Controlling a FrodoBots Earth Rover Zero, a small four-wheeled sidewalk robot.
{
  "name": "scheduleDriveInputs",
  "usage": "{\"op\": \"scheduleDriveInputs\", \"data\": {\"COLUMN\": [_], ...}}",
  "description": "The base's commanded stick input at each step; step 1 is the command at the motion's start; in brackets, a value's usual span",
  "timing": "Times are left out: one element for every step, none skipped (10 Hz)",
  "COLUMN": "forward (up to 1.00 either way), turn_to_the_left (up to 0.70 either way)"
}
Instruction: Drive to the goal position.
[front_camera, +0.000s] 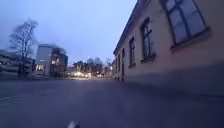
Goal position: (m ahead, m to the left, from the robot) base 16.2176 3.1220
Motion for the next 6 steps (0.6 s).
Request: {"op": "scheduleDriveInputs", "data": {"forward": [0.50, 0.50, 0.50, 0.50, 0.50, 0.50], "turn_to_the_left": [0.00, 0.00, 0.00, 0.00, 0.00, 0.00]}}
